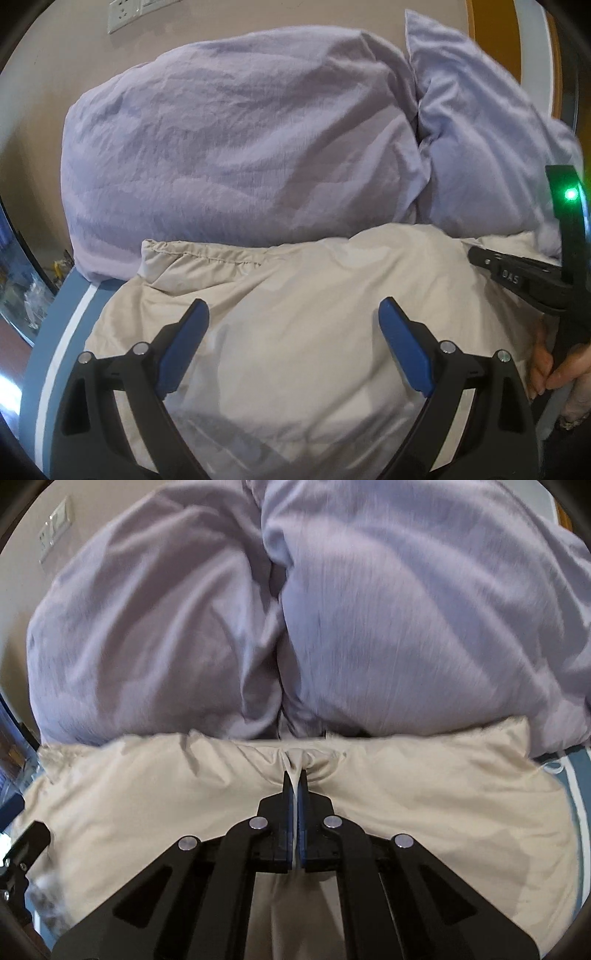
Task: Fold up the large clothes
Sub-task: 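Open both grippers and press the folded jacket flat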
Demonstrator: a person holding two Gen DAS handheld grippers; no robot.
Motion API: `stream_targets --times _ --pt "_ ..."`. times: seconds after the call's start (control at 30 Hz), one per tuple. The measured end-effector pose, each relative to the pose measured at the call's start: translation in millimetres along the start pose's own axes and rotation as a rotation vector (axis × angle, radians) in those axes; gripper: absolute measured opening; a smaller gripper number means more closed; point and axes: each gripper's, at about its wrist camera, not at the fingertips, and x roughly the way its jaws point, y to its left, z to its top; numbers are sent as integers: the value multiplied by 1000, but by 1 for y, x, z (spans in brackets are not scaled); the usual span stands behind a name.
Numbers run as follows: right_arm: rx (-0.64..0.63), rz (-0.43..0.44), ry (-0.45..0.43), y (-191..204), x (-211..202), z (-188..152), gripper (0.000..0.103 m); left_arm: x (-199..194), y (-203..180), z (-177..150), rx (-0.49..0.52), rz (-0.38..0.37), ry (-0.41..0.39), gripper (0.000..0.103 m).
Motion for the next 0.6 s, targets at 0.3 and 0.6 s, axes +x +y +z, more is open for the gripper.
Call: stream_targets --times 0.3,0.6 --pt "13 -1 17 -5 23 -6 8 49 6 -8 -33 58 53 95" --pt "74 54 31 -18 8 -5 44 78 10 -9 -50 117 81 97"
